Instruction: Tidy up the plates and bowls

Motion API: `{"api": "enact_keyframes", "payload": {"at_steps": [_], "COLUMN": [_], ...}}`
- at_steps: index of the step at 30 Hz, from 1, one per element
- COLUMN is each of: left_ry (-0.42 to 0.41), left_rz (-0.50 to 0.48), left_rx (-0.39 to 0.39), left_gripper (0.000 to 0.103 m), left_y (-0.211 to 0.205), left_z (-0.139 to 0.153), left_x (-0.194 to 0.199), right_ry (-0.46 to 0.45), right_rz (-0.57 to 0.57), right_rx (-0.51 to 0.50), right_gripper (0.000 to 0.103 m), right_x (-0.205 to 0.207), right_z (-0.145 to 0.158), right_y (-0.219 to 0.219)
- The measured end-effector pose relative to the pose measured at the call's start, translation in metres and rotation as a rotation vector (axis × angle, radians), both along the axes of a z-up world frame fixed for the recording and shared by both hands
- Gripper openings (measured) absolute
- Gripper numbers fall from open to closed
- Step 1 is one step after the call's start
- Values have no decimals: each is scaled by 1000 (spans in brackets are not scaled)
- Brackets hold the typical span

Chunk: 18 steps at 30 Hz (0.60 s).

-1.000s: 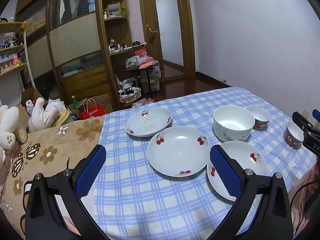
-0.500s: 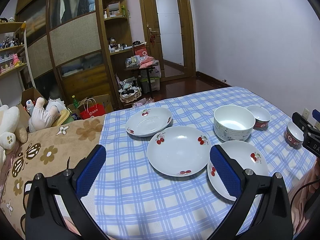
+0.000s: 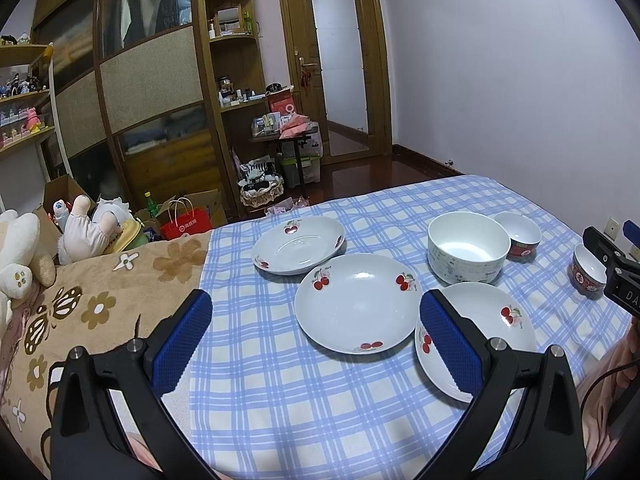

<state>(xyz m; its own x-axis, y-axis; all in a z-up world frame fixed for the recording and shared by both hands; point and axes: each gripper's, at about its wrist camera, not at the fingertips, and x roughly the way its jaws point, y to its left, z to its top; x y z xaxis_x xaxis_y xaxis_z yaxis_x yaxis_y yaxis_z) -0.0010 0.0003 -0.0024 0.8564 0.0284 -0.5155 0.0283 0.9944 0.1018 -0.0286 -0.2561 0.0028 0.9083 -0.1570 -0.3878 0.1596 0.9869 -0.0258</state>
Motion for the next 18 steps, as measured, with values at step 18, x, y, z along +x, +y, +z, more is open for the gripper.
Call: {"api": "enact_keyframes", "payload": {"at_steps": [18], "left_ry": [1], "left_rz": [-1], "left_rx": [0], "left_gripper": [102], "left_y": [0], "left_z": [-1], "left_x": [1], "right_ry": [21], "right_rz": [-2], "right_rx": [0], "right_gripper": [103], "right_x": [2], "right_z": [0], "right_y": [-1]}}
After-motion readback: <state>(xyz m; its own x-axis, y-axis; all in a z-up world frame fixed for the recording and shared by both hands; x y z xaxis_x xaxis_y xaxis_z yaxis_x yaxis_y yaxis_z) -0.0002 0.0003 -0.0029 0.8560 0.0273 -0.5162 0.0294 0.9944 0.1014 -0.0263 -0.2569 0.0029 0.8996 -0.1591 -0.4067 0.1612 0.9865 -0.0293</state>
